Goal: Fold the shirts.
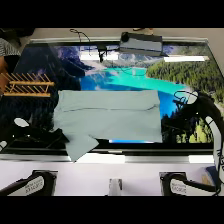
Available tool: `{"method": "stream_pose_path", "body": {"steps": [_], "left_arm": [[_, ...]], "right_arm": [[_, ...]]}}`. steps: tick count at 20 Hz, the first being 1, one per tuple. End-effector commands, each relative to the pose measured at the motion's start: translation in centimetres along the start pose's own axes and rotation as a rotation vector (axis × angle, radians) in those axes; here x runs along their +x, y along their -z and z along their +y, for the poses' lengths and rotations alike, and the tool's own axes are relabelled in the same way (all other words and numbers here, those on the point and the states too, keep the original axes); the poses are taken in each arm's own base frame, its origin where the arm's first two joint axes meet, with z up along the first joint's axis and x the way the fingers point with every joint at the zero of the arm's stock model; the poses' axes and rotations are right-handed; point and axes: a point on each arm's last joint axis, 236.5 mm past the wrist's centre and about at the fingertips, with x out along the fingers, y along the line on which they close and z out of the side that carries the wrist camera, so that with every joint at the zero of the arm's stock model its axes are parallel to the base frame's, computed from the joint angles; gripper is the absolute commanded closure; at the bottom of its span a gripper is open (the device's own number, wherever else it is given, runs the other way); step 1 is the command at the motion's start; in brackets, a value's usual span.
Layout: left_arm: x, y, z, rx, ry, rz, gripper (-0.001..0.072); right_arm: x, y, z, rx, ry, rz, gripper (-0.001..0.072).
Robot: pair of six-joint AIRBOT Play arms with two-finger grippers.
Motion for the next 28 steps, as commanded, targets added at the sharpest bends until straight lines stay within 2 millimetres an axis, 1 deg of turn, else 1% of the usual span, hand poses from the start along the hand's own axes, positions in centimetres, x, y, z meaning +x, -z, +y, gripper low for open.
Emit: {"method": "stream_pose_path", "body": {"steps": [1,2,3,4,7,9,11,12,13,14,15,16,17,18,19,21,23,26,28], "left_arm": [[0.3,-0.6,-0.2,0.004,-0.007,-0.027,0.0456],[0.3,-0.6,-0.2,0.004,-0.007,-0.029,0.0475],[0.2,-0.6,-0.3,0.005,-0.006,-0.028,0.0612],[0.2,-0.6,-0.3,0.008,-0.005,-0.027,0.0671],[0.2,-0.6,-0.3,0.011,-0.005,-0.028,0.0671],[0.2,-0.6,-0.3,0.015,-0.005,-0.028,0.0671],[0.2,-0.6,-0.4,0.014,-0.003,-0.027,0.0671],[0.2,-0.5,-0.4,0.014,-0.003,-0.027,0.0670],[0.2,-0.6,-0.4,0.013,-0.001,-0.027,0.0671],[0.2,-0.6,-0.4,0.012,0.000,-0.027,0.0671],[0.2,-0.5,-0.6,0.010,0.007,-0.026,0.0671],[0.2,-0.6,-0.8,0.010,0.013,-0.027,0.0671],[0.2,-0.6,-0.8,0.011,0.013,-0.027,0.0671],[0.1,-0.7,-0.8,0.013,0.014,-0.030,0.0671],[-0.2,-0.9,-1.0,0.020,0.015,-0.038,0.0671],[-1.4,-2.0,-2.0,0.058,0.020,-0.077,0.0671],[-3.9,-3.5,-3.8,0.117,0.030,-0.140,0.0672],[-8.4,-6.4,-7.0,0.203,0.041,-0.263,0.0673],[-10.5,-7.8,-8.7,0.243,0.046,-0.318,0.0673]], "right_arm": [[0.8,0.4,-1.2,0.016,0.046,0.013,0.0212],[1.5,0.7,-0.8,0.022,0.024,0.021,0.0204],[2.2,1.1,-0.4,0.029,0.004,0.033,0.0201],[2.9,1.6,-0.1,0.035,-0.012,0.047,0.0163],[4.3,2.4,-0.2,0.044,-0.017,0.067,0.0163],[5.2,2.4,0.7,0.065,-0.058,0.058,0.0165],[5.8,1.8,2.3,0.094,-0.133,0.027,0.0184],[5.9,1.3,3.0,0.106,-0.161,0.006,0.0187],[5.8,0.6,3.2,0.115,-0.175,-0.024,0.0210],[5.8,0.0,3.1,0.123,-0.172,-0.051,0.0264],[5.8,-0.6,3.1,0.143,-0.172,-0.072,0.0346],[5.7,-1.0,3.1,0.158,-0.173,-0.087,0.0473],[5.7,-1.2,3.1,0.162,-0.178,-0.099,0.0623],[5.6,-1.4,3.4,0.166,-0.188,-0.104,0.0693],[5.4,-1.5,3.7,0.154,-0.203,-0.109,0.0694],[4.3,-2.0,4.6,0.112,-0.233,-0.147,0.0695],[2.5,-3.0,5.0,0.084,-0.242,-0.210,0.0696],[-1.5,-5.1,5.8,0.054,-0.257,-0.316,0.0697],[-4.5,-7.3,6.5,0.043,-0.281,-0.408,0.0697]]}}
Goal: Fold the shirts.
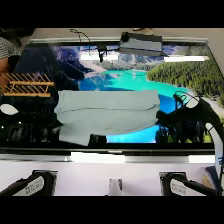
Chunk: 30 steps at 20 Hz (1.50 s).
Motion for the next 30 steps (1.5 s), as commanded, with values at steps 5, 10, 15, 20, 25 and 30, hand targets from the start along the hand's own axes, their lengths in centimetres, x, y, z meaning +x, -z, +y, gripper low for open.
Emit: {"method": "stream_pose_path", "body": {"steps": [5,10,15,20,25,30], "left_arm": [[-3.7,-9.0,-4.2,0.104,0.009,-0.183,0.0673],[-1.3,-14.3,-3.6,0.050,0.013,-0.150,0.0672],[1.5,-17.8,-3.4,0.033,0.019,-0.125,0.0671],[4.8,-15.2,-2.3,-0.093,0.030,0.032,0.0100],[0.9,-15.2,-3.7,-0.002,0.047,0.005,0.0108],[-2.2,-15.2,-7.6,0.081,0.084,-0.079,0.0111]], "right_arm": [[-6.3,-10.9,3.8,-0.013,-0.073,-0.389,0.0697],[-3.4,-14.6,5.2,-0.049,-0.057,-0.411,0.0697],[-0.1,-15.4,4.4,0.037,-0.050,-0.357,0.0694],[-0.6,-15.8,3.8,0.019,-0.040,-0.371,0.0085],[-4.5,-17.2,-1.8,0.191,-0.062,-0.418,0.0107],[0.7,-14.3,-1.0,0.197,-0.135,-0.212,0.0034]]}}
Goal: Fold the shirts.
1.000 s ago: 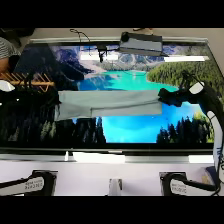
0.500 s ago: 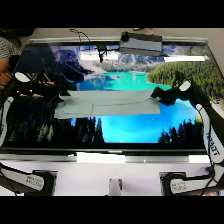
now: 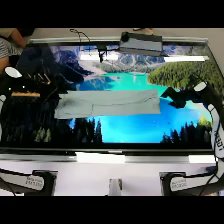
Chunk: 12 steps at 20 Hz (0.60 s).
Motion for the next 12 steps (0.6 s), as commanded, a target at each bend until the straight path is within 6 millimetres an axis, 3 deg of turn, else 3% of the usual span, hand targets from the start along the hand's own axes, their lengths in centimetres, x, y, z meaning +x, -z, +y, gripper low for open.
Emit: {"method": "stream_pose_path", "body": {"steps": [1,7,8,10,11,12], "left_arm": [[-1.8,0.3,-3.0,0.078,0.028,-0.039,0.0111],[-2.8,2.7,-9.4,0.181,0.124,-0.035,0.0111],[-2.4,3.1,-10.0,0.194,0.126,-0.025,0.0111],[-1.5,4.0,-10.9,0.216,0.131,0.000,0.0112],[-0.9,4.2,-11.4,0.225,0.133,0.004,0.0114],[-0.1,4.2,-12.1,0.238,0.136,0.000,0.0158]], "right_arm": [[2.6,3.2,0.9,0.015,-0.070,0.143,0.0034],[4.5,4.0,3.6,-0.024,-0.086,0.130,0.0048],[4.7,4.2,4.2,-0.028,-0.086,0.127,0.0125],[4.9,4.1,4.9,-0.032,-0.093,0.113,0.0627],[4.7,4.1,5.5,-0.024,-0.114,0.111,0.0694],[3.9,3.9,6.0,-0.055,-0.125,0.099,0.0694]]}}
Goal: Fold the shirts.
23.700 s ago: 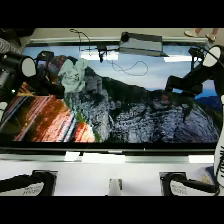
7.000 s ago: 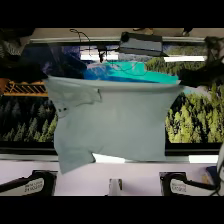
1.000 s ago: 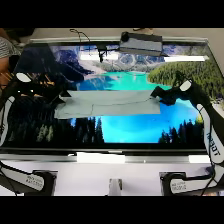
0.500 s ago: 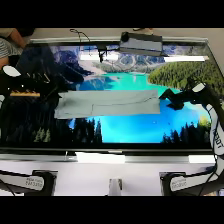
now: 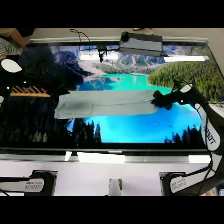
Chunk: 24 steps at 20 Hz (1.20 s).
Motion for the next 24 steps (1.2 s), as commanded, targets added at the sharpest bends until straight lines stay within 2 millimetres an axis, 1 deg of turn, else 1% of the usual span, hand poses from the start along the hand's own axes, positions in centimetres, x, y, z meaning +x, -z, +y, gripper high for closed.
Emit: {"method": "stream_pose_path", "body": {"steps": [1,2,4,6,7,9,11,13,15,16,18,19,20,21,22,23,24], "left_arm": [[2.4,0.1,-2.4,0.045,0.022,-0.006,0.0443],[3.7,0.0,-3.1,0.062,0.025,-0.019,0.0671],[7.3,0.1,-4.9,0.098,0.033,-0.037,0.0671],[11.7,1.6,-6.6,0.118,0.049,-0.003,0.0671],[14.0,2.6,-7.5,0.108,0.073,0.018,0.0671],[17.7,4.2,-9.8,0.038,0.156,0.053,0.0671],[20.6,5.3,-11.2,-0.018,0.198,0.063,0.0671],[23.2,7.0,-12.2,-0.064,0.227,0.089,0.0671],[25.7,9.5,-14.1,-0.154,0.289,0.147,0.0671],[27.1,11.2,-15.4,-0.195,0.319,0.181,0.0671],[29.3,14.8,-18.1,-0.234,0.378,0.234,0.0671],[30.1,15.9,-19.1,-0.244,0.398,0.239,0.0671],[30.6,16.2,-19.6,-0.246,0.413,0.228,0.0671],[30.7,16.0,-19.7,-0.228,0.419,0.210,0.0672],[30.2,15.1,-19.6,-0.203,0.427,0.192,0.0672],[29.3,14.0,-19.5,-0.167,0.444,0.174,0.0673],[27.8,12.6,-19.4,-0.117,0.467,0.159,0.0673]], "right_arm": [[-1.5,-0.3,2.2,-0.075,-0.034,-0.035,0.0695],[-3.0,-0.7,3.0,-0.115,-0.039,-0.066,0.0695],[-6.9,-1.2,5.5,-0.167,-0.065,-0.138,0.0695],[-10.9,-0.6,8.0,-0.220,-0.100,-0.182,0.0695],[-12.9,0.3,9.2,-0.248,-0.116,-0.188,0.0695],[-16.2,2.6,10.8,-0.301,-0.138,-0.177,0.0695],[-19.3,5.2,12.2,-0.344,-0.158,-0.165,0.0694],[-22.3,7.1,13.4,-0.353,-0.179,-0.187,0.0694],[-24.8,8.4,14.4,-0.366,-0.198,-0.228,0.0694],[-25.8,8.8,14.8,-0.371,-0.206,-0.250,0.0694],[-27.3,9.4,15.4,-0.375,-0.220,-0.284,0.0694],[-27.7,9.7,15.6,-0.378,-0.227,-0.292,0.0694],[-28.0,9.9,15.7,-0.377,-0.230,-0.294,0.0694],[-28.0,10.1,15.7,-0.379,-0.229,-0.288,0.0694],[-27.9,10.2,15.7,-0.379,-0.230,-0.283,0.0694],[-27.9,10.1,15.7,-0.378,-0.233,-0.286,0.0694],[-27.9,9.9,15.8,-0.375,-0.236,-0.294,0.0694]]}}
